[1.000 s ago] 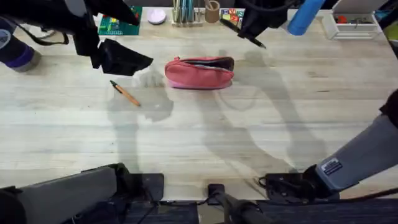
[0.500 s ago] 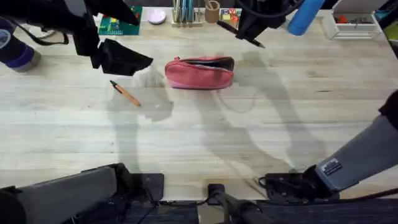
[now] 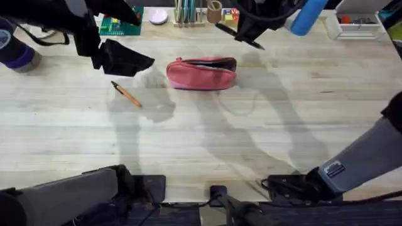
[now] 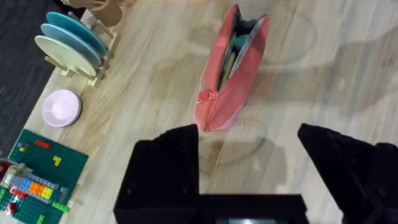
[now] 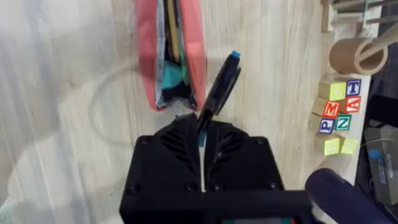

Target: Unzip the bag, pick up the pens from the table one at a time and place them inside, then zip the bag closed.

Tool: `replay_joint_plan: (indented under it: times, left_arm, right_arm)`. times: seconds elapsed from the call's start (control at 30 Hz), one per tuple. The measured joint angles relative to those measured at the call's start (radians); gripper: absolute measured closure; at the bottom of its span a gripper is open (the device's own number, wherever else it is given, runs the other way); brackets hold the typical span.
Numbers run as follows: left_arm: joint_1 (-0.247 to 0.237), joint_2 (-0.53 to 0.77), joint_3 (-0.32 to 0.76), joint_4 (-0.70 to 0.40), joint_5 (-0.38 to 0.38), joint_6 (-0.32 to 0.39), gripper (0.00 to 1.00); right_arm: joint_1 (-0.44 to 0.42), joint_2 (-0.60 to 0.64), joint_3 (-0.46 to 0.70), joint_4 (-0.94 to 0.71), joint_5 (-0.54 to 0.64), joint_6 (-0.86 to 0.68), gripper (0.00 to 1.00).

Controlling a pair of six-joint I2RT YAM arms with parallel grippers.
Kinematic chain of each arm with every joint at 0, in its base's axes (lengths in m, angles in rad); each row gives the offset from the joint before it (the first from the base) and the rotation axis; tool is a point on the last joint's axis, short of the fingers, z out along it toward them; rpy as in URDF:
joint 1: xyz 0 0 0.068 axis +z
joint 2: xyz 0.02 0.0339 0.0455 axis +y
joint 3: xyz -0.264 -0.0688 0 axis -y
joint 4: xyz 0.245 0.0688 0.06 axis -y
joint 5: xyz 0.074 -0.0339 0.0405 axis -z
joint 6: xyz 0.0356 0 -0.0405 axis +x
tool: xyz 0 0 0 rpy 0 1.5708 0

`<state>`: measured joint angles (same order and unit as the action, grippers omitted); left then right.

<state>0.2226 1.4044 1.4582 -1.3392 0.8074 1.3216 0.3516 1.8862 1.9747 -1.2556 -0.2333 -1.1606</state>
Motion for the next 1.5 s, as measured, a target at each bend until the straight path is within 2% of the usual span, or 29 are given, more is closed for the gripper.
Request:
replay_joint_plan:
  times: [0.33, 0.57, 1.17, 1.5]
  left_arm:
    - [0.000, 0.000, 0.000, 0.000, 0.000, 0.000, 0.008]
    - [0.000, 0.000, 0.000, 0.000, 0.000, 0.000, 0.008]
    - [0.000, 0.000, 0.000, 0.000, 0.000, 0.000, 0.007]
    - [0.000, 0.000, 0.000, 0.000, 0.000, 0.000, 0.008]
  right_arm:
    - [0.009, 0.000, 0.000, -0.010, -0.001, 0.000, 0.970]
    - [0.010, 0.000, 0.000, -0.024, -0.054, -0.003, 0.970]
    - [0.018, 0.004, 0.000, -0.044, -0.079, -0.127, 0.970]
    - [0.067, 0.141, 0.000, -0.032, -0.078, -0.157, 0.970]
